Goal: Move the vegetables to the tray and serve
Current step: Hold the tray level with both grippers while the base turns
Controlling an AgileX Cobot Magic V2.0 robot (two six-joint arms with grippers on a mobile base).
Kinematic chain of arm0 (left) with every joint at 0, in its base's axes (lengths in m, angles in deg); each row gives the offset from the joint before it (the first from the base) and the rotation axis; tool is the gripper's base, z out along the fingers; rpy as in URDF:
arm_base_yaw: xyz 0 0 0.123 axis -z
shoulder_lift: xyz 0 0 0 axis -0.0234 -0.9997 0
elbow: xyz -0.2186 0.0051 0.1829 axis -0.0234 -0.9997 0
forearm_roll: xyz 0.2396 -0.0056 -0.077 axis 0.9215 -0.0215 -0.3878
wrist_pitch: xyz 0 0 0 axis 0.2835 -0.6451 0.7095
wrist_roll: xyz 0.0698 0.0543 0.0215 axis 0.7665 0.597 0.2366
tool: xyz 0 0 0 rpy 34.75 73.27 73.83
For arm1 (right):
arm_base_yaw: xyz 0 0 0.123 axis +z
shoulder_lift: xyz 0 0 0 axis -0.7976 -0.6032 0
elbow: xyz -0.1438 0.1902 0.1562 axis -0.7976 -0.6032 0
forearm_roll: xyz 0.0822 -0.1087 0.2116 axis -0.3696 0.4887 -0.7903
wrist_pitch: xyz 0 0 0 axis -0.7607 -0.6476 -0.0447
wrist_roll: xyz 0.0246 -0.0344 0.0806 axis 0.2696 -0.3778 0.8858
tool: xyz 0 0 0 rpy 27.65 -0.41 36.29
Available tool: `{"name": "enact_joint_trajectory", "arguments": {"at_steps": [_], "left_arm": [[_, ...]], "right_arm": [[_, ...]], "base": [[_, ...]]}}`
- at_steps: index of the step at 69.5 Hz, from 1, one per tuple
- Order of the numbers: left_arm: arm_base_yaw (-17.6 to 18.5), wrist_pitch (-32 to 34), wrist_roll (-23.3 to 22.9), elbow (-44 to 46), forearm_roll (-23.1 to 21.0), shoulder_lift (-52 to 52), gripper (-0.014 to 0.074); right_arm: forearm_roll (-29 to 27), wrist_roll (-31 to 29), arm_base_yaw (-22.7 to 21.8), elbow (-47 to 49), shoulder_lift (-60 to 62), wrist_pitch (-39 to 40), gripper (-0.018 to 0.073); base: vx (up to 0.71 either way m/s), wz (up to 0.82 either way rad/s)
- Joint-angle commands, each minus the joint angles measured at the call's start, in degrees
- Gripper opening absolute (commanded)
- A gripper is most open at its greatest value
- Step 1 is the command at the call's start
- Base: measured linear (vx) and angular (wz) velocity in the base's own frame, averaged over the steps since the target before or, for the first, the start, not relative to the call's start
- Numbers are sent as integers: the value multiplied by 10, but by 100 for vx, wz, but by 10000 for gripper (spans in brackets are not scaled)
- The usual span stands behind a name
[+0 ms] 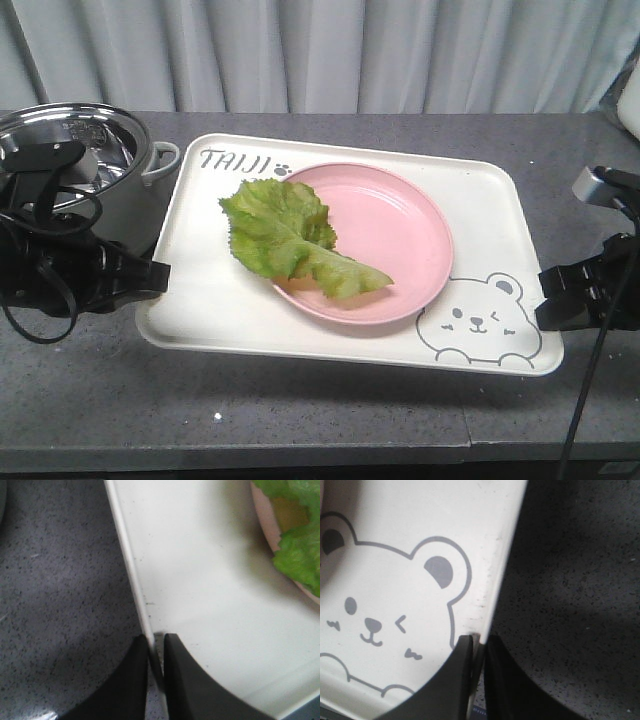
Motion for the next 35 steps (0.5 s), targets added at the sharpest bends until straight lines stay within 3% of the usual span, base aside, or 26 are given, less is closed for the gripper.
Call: {"name": "enact_joint_trajectory", "arguments": {"at_steps": [1, 35], "left_arm": [[7, 21, -20, 17, 1, 19, -8], [7, 9, -21, 17, 3, 19, -8]], "right_arm": [[-58, -32, 5, 13, 33, 3, -3], [-84, -46, 5, 13, 40, 19, -1]], "base": [[0, 0], [0, 0]]}}
